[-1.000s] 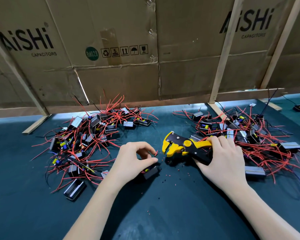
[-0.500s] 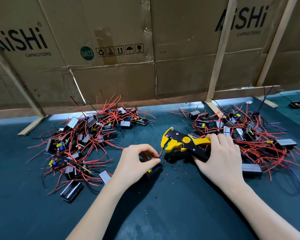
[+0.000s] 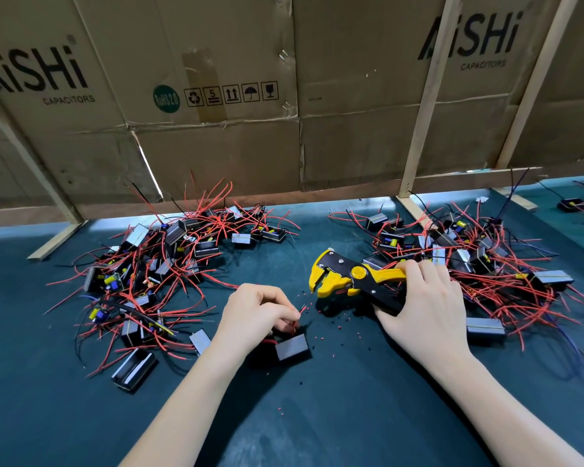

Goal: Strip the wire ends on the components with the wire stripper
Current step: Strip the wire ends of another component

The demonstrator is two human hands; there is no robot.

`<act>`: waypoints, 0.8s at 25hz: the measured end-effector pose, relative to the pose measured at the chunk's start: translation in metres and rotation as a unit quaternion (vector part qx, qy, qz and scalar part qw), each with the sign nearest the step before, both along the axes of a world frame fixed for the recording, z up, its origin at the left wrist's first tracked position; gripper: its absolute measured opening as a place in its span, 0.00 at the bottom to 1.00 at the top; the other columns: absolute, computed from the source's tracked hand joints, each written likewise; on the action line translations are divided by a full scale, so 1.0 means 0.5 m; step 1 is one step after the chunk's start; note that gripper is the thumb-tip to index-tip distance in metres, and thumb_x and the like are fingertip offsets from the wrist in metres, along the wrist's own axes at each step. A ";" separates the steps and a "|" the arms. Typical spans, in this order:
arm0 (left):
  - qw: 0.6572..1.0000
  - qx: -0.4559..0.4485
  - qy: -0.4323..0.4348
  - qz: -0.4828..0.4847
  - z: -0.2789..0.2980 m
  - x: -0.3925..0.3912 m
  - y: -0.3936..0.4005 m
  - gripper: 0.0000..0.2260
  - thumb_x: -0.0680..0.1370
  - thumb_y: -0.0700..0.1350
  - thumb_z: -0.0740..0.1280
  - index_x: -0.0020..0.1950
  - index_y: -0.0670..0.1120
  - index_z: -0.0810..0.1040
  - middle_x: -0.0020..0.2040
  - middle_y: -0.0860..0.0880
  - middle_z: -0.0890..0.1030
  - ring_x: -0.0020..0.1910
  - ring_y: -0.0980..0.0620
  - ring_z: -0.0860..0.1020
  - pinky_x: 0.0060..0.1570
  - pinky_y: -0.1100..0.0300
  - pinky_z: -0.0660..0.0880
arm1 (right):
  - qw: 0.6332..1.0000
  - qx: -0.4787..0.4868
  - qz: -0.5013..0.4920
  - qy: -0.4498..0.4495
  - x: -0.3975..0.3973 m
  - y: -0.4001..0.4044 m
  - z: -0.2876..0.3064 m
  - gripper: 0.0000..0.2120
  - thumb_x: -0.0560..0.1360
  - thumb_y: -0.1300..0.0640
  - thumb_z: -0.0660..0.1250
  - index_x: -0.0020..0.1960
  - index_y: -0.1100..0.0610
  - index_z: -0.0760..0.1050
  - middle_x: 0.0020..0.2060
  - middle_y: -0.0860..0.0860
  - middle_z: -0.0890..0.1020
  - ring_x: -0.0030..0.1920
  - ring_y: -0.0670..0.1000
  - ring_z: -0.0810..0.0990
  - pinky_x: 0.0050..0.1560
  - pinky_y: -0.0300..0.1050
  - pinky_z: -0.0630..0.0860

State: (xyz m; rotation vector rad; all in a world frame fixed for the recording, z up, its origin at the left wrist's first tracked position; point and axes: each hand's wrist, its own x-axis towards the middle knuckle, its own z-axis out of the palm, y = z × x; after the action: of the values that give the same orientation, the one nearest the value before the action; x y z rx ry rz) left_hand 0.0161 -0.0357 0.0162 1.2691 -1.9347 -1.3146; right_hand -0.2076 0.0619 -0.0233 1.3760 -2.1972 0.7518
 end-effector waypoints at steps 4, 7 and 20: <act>0.999 0.004 0.035 -0.041 -0.003 0.003 -0.003 0.07 0.73 0.38 0.72 0.35 0.45 0.83 0.36 0.46 0.85 0.32 0.56 0.78 0.38 0.63 0.73 | 1.000 0.007 0.005 -0.009 0.001 0.001 0.003 0.27 0.59 0.49 0.80 0.51 0.60 0.76 0.43 0.55 0.77 0.47 0.61 0.74 0.45 0.54 0.72; 0.996 -0.008 0.080 -0.032 -0.003 0.003 -0.004 0.05 0.75 0.37 0.71 0.38 0.44 0.82 0.37 0.46 0.85 0.31 0.58 0.77 0.36 0.70 0.72 | 1.000 0.003 0.001 -0.011 0.000 0.004 0.004 0.27 0.59 0.49 0.80 0.51 0.60 0.76 0.43 0.55 0.76 0.47 0.61 0.74 0.46 0.54 0.72; 0.991 -0.126 0.035 -0.033 -0.003 -0.007 0.015 0.08 0.75 0.34 0.67 0.47 0.46 0.73 0.34 0.47 0.84 0.30 0.54 0.80 0.34 0.66 0.74 | 0.999 0.019 0.021 0.015 0.012 0.001 0.004 0.27 0.57 0.51 0.79 0.51 0.59 0.76 0.43 0.54 0.76 0.46 0.61 0.74 0.43 0.53 0.70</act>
State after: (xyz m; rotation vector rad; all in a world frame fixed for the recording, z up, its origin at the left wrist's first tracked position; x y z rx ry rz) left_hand 0.0125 -0.0283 0.0147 1.0303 -2.0344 -1.0875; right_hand -0.2016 0.0624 -0.0214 1.4462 -2.1755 0.7036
